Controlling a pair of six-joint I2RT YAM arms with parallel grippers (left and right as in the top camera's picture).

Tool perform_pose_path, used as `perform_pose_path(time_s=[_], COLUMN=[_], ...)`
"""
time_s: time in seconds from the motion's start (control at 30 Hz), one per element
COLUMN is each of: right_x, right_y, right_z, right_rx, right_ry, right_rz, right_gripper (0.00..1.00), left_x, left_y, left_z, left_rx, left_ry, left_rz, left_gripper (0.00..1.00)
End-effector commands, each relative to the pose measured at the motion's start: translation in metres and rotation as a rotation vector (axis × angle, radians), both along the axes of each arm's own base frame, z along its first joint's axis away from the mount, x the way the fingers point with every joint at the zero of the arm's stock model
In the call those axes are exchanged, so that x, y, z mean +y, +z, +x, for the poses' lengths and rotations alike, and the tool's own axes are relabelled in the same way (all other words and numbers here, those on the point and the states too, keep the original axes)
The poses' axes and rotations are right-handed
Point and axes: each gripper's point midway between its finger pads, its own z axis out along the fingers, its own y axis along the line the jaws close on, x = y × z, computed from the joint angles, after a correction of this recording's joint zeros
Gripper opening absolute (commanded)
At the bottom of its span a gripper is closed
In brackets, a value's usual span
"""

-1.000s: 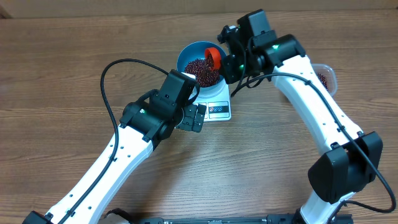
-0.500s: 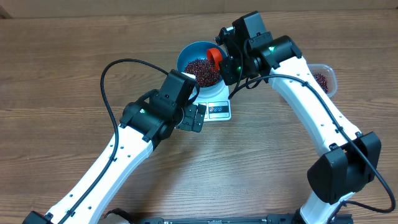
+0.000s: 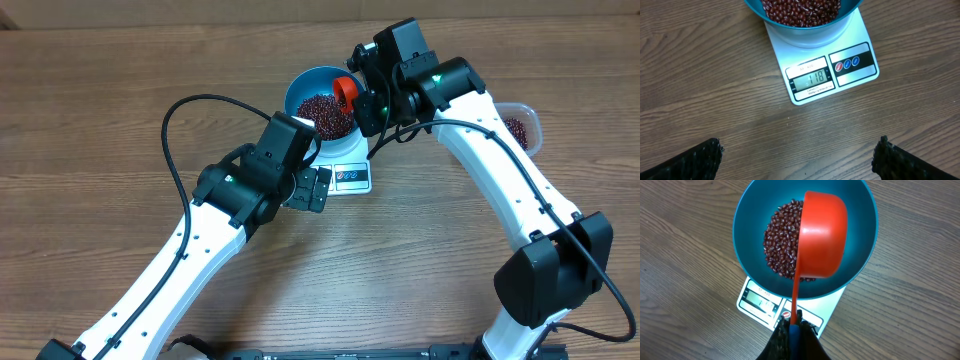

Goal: Scoop item into bowl and weigh 150g on scale
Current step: 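Tilt the scoop with the right gripper to pour beans into the bowl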

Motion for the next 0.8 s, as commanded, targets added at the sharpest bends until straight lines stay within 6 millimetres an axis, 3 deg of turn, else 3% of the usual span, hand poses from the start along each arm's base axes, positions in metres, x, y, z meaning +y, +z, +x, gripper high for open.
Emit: perform_pose_path(time_s=[0.0,0.2,0.33,0.5,0.77], right_x=[0.001,0.003,0.013,0.007,0.007], right_y=[0.013,0.013,0.013,0.015,0.015], right_z=[0.006,0.005,-0.004,0.007,0.007], right_rx=[-0.038,-0.034,-0.052,-0.069,-0.068], right_ry=[0.0,0.007,0.14,0.044,0.036], right_rz=[0.009,0.018,0.011,-0.001,0.004], right_gripper=[0.04,0.04,0.04,0.04,0.04], left_x=[0.001,0.001,0.001,0.001,0.001], left_y=[0.0,0.0,0.0,0.0,0.0], left_z=[-0.001,-0.001,-0.001,-0.001,-0.001], left_rx=[-0.003,-0.003,-0.003,-0.003,-0.003], left_ry=[-0.014,-0.014,-0.014,-0.014,-0.014], left_rz=[0.005,0.005,0.005,0.005,0.006], left_gripper=[1.0,1.0,1.0,1.0,1.0])
